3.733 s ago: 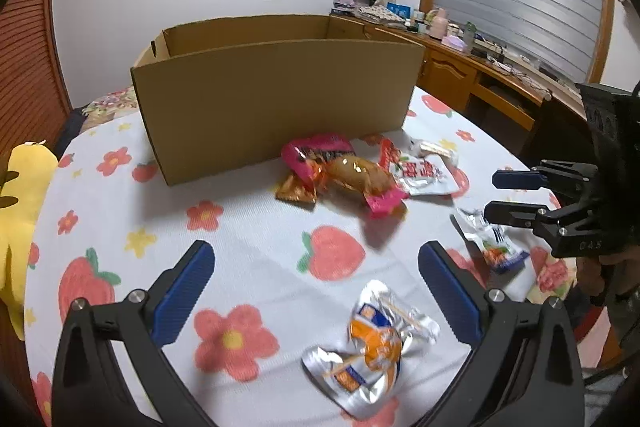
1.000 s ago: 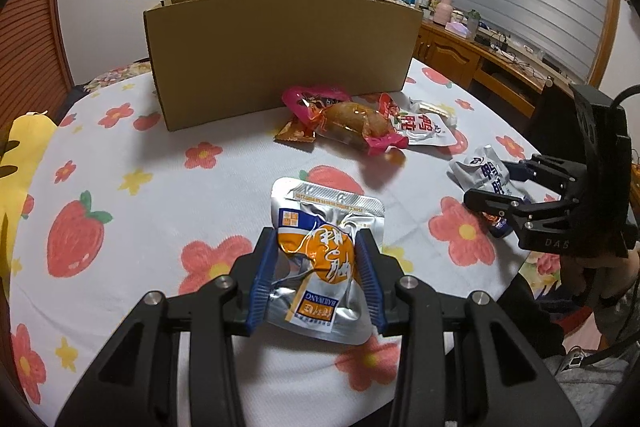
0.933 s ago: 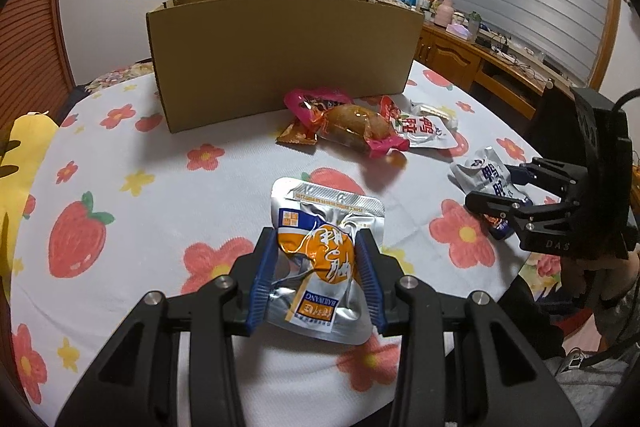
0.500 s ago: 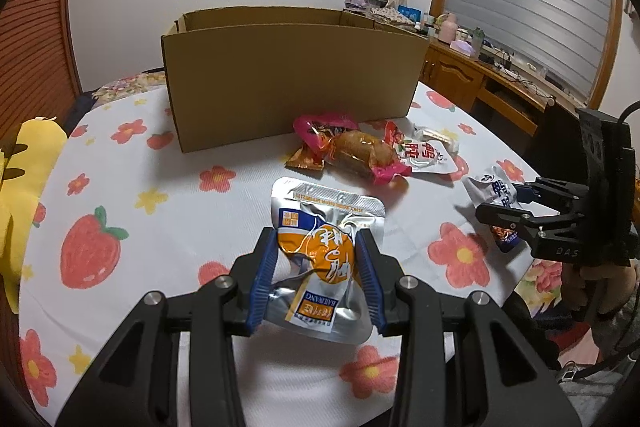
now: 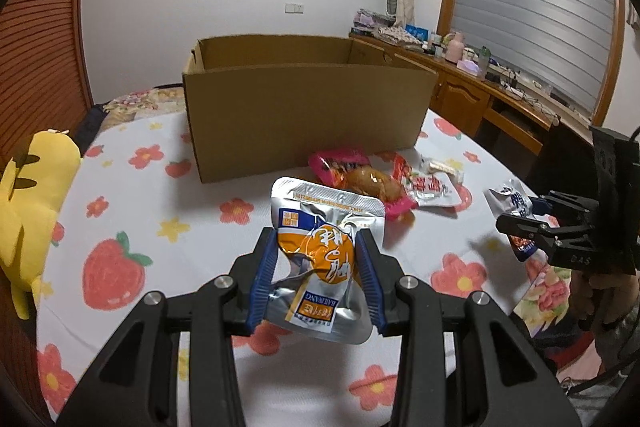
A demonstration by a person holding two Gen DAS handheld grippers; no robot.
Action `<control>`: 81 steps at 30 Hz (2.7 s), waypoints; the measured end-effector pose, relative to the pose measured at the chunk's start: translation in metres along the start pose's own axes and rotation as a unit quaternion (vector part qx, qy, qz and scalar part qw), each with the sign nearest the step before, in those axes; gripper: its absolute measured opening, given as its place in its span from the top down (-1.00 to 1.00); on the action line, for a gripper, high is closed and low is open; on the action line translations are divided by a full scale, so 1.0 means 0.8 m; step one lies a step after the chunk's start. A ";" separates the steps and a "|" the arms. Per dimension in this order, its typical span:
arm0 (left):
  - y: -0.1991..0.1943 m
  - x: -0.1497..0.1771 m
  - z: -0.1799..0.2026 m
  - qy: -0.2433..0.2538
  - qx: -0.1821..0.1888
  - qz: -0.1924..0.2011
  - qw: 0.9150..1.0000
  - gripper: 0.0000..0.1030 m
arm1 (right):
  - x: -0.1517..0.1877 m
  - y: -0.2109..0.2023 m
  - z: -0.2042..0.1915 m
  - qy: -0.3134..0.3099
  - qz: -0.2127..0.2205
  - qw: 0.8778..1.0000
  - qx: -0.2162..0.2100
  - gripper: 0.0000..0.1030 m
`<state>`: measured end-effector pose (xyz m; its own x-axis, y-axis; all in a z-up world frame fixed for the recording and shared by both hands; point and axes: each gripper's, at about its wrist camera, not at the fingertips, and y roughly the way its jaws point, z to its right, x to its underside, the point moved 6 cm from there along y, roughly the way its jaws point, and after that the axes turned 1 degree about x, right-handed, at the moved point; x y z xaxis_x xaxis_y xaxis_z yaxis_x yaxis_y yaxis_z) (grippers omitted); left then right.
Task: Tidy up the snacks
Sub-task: 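Lift the silver pouch with the left gripper while the right lifts the white duck packet, then open both grippers over the box to drop the pouch and duck packet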
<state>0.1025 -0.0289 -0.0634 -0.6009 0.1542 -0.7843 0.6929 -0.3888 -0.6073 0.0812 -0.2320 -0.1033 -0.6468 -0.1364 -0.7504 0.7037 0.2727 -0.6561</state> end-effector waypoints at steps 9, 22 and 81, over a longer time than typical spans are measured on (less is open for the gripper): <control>-0.014 -0.027 -0.009 -0.001 -0.010 0.025 1.000 0.25 | -0.014 -0.016 0.001 -0.006 0.018 1.000 0.002 -0.07; -0.021 -0.070 -0.008 0.016 -0.024 0.054 0.998 0.24 | -0.054 -0.025 0.002 -0.033 0.041 0.999 0.009 -0.07; 0.130 -0.218 -0.057 -0.016 -0.044 0.004 0.999 0.54 | -0.271 0.150 0.013 -0.028 0.023 0.999 0.004 -0.08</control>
<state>0.2975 -0.0546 0.0041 -0.6063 0.1205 -0.7861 0.7301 -0.3075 -0.6103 0.3087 -0.1796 -0.0205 -0.5966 -0.1764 -0.7829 0.7347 0.2726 -0.6213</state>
